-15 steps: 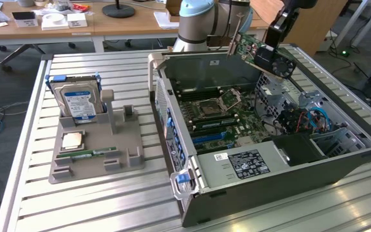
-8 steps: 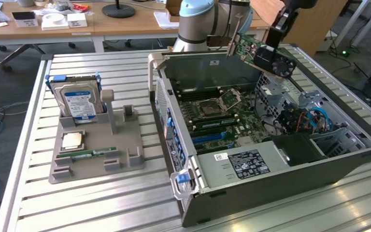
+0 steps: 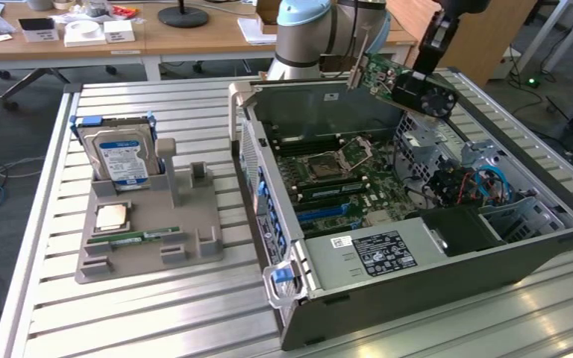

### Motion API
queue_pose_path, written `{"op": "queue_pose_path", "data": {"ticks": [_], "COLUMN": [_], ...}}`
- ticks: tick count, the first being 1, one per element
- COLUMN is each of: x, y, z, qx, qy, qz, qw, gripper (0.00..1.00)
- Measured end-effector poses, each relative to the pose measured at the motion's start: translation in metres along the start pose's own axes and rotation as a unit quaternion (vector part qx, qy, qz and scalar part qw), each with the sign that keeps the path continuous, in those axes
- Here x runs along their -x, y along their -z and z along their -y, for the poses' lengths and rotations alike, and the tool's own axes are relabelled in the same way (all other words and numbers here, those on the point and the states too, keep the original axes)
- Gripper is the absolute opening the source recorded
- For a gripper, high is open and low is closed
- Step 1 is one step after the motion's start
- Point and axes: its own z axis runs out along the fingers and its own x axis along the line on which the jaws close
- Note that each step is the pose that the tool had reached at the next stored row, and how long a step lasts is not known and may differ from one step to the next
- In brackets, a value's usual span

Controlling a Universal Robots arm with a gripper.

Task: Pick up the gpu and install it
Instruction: 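Insert the gpu into the slot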

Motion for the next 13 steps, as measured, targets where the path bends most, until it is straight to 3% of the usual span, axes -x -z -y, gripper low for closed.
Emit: {"op": "queue_pose_path", "data": {"ticks": [5, 11, 13], "x": [0.0, 0.0, 0.0], "y": [0.0, -0.0001, -0.0001], "z": [0.0, 0.0, 0.0], "qx": [0.0005, 0.0012, 0.0012], "qy": [0.04, 0.088, 0.091], "qz": [-0.0018, -0.0039, -0.004], "qw": [0.9992, 0.9961, 0.9959], "gripper": [0.26, 0.26, 0.26]}}
